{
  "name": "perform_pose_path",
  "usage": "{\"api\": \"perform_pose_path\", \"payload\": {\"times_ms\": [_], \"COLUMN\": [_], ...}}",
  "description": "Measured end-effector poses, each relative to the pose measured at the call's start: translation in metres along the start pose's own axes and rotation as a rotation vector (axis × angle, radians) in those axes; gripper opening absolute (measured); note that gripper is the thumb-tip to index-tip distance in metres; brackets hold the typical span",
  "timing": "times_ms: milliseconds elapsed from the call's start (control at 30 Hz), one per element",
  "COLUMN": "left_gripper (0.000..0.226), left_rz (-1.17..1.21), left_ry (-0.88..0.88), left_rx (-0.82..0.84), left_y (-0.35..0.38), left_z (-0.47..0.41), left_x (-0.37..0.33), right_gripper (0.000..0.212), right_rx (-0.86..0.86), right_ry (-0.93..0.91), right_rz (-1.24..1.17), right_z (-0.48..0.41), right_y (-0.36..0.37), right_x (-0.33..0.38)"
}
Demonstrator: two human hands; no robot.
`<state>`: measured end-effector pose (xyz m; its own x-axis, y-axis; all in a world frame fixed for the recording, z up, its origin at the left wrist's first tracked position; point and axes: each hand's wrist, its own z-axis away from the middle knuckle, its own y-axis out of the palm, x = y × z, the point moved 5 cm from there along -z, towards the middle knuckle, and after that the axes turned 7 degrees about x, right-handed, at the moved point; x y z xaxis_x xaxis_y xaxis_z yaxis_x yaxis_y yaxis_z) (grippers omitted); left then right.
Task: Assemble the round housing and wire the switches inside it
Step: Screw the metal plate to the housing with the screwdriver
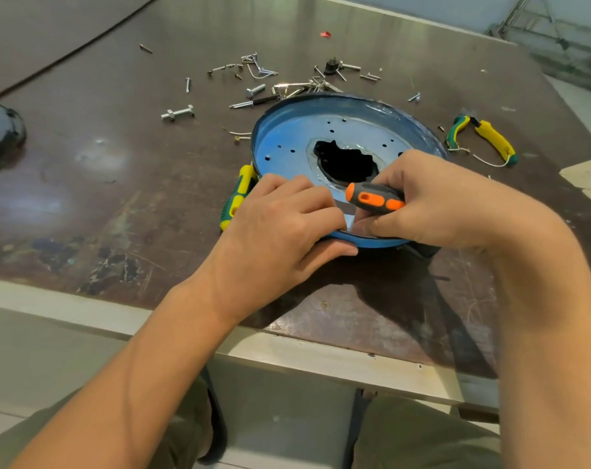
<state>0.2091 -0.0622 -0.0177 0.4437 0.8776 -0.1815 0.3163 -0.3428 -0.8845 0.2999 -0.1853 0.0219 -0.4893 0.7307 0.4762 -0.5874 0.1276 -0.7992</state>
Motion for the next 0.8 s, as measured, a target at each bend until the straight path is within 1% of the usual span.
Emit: {"api": "perform_pose_path", "payload": {"times_ms": [100, 200, 267, 333, 433, 567, 667, 800], "left_gripper": [0.030, 0.029, 0.027, 0.026, 0.025, 0.025, 0.025, 0.026], "left_rz": [-0.001, -0.004, -0.011, -0.011, -0.002, -0.002, -0.004, -0.008], "left_ry": [-0.008, -0.006, -0.009, -0.011, -0.006, 0.000, 0.009, 0.009], "left_rx": [-0.026, -0.040, -0.045, -0.045, -0.048, -0.062, -0.079, -0.092], "left_y": [0.0007, 0.0006, 0.0020, 0.0036, 0.0039, 0.0036, 0.0043, 0.0060], "left_z": [0.0008, 0.0006, -0.0007, -0.0007, 0.0000, -0.0008, 0.0003, 0.0007], "left_x": [0.0002, 0.0005, -0.0002, -0.0017, -0.0025, -0.0021, -0.0022, -0.0026], "right_gripper": [0.009, 0.006, 0.011, 0.015, 0.010, 0.006, 0.010, 0.024], "right_rx": [0.024, -0.051, -0.087, -0.054, 0.003, -0.055, -0.022, -0.012], "right_ry": [-0.001, 0.011, 0.009, 0.011, 0.014, 0.027, 0.038, 0.067], "right_rz": [-0.013, -0.010, 0.034, 0.043, 0.000, 0.013, 0.022, 0.064], "right_z": [0.0002, 0.0006, 0.0012, 0.0027, 0.0034, 0.0028, 0.0044, 0.0037], "right_y": [0.0005, -0.0005, -0.0018, -0.0018, -0.0011, -0.0020, -0.0010, -0.0004], "right_x": [0.0009, -0.0012, -0.0027, -0.0025, -0.0004, -0.0006, 0.0003, 0.0020]}}
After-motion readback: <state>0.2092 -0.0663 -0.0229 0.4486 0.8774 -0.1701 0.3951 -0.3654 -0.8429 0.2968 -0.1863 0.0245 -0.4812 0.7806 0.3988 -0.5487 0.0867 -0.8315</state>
